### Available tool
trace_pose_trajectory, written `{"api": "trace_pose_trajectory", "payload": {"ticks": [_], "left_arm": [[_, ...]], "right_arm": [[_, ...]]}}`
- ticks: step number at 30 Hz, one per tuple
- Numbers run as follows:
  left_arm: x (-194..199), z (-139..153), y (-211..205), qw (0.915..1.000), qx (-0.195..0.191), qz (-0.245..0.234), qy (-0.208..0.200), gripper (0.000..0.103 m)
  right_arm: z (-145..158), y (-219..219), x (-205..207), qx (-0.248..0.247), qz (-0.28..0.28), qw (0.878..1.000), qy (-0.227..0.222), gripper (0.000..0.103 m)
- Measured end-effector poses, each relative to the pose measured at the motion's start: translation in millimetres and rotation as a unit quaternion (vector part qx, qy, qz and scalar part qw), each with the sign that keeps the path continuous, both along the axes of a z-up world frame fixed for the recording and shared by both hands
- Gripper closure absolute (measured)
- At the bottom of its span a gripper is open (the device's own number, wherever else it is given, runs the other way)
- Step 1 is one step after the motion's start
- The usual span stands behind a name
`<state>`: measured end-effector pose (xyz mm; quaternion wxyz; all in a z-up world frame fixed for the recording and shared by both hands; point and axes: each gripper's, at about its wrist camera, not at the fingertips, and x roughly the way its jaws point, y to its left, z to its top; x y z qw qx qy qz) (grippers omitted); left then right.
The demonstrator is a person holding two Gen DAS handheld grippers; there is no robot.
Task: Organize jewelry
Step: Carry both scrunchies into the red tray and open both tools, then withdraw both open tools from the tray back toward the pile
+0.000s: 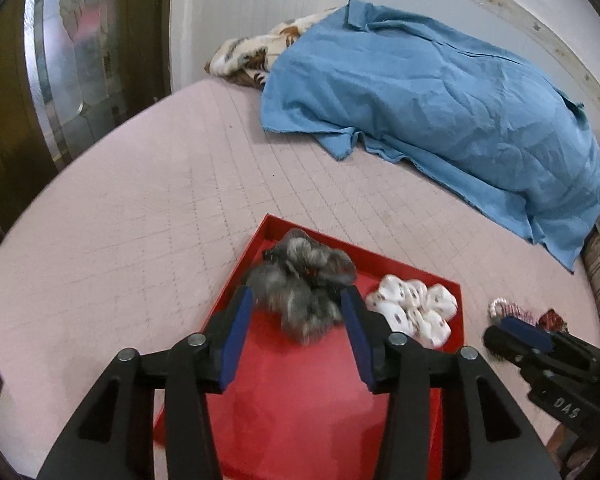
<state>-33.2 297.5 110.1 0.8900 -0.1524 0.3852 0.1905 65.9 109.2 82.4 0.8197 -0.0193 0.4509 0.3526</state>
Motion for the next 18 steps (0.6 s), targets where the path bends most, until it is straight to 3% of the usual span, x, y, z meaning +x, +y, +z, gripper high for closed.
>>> {"api": "trace_pose_trajectory", "payload": {"ticks": [7,12,18], "left_arm": [[-32,8,-47,0.9997,0.026,0.003,0.003,0.039],[-43,3,-81,0.9998,0.007,-0.015,0.015,0.037],[-45,3,-115,0.9985,0.010,-0.047,0.026,0.037]], "right_arm": [[3,-75,-45,0.011,-0.033,0.999,-0.007,0.051],[-4,-139,-69,0.014,-0.078,0.997,-0.002,0.047],[-8,-214,-78,0.012,-0.141,0.990,-0.005,0.041]]}}
